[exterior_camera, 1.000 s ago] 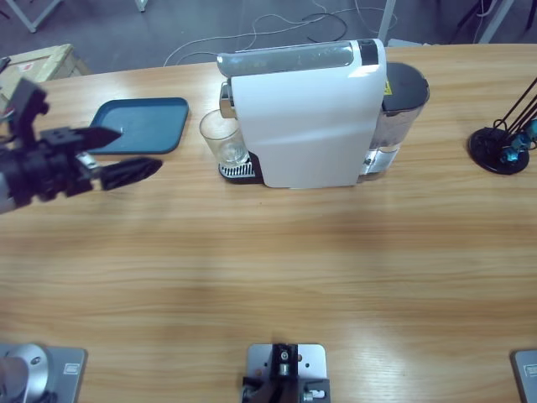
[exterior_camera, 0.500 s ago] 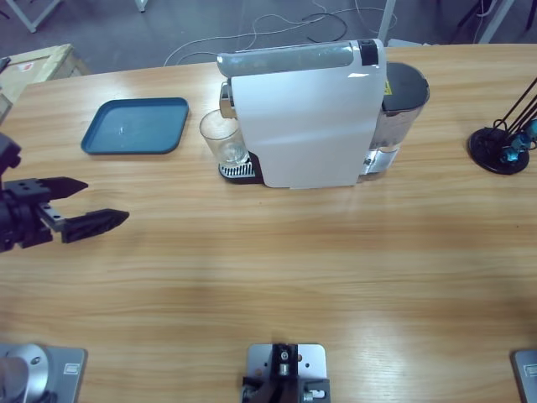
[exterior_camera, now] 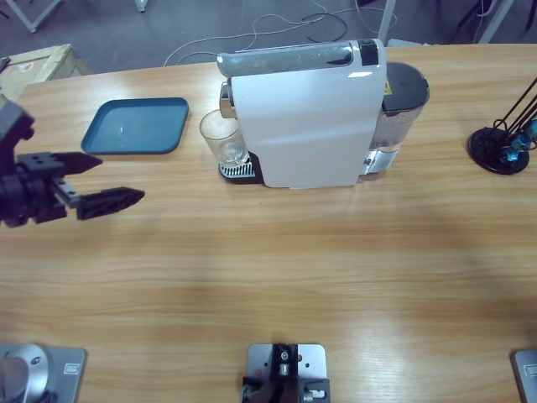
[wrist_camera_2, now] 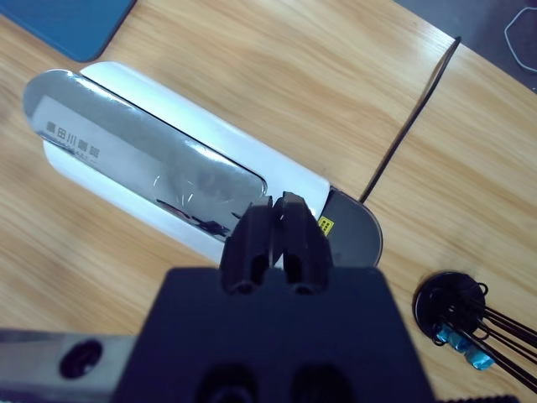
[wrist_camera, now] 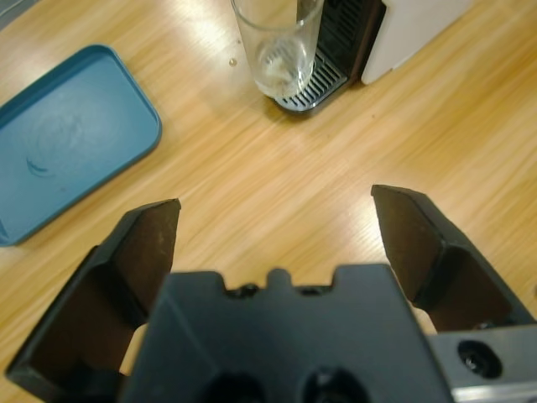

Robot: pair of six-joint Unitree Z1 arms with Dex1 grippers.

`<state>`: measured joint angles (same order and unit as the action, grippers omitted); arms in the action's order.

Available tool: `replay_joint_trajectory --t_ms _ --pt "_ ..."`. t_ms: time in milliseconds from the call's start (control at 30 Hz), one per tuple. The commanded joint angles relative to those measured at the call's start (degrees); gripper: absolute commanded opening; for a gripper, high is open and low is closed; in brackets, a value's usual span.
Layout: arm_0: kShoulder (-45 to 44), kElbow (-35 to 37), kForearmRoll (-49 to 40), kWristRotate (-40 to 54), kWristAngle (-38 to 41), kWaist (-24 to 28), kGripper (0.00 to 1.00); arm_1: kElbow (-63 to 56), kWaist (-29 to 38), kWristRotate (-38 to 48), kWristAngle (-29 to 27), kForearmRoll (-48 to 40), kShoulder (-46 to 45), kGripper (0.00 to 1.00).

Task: Pour coffee

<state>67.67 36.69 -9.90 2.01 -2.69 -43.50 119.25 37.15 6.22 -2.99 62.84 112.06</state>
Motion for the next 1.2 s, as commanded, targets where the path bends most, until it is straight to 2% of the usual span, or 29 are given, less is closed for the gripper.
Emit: replay_joint_trajectory --t_ms 33,1200 --pt "2.56 -1.29 1.11 0.54 -0.39 -0.53 0.987 -0.15 -1.15 -0.38 -0.16 2.14 3.73 0.0" --pt "3.46 -1.61 1.2 0.45 -0.56 -0.53 0.987 -1.44 -1.11 0.02 0.81 4.13 7.08 0.0"
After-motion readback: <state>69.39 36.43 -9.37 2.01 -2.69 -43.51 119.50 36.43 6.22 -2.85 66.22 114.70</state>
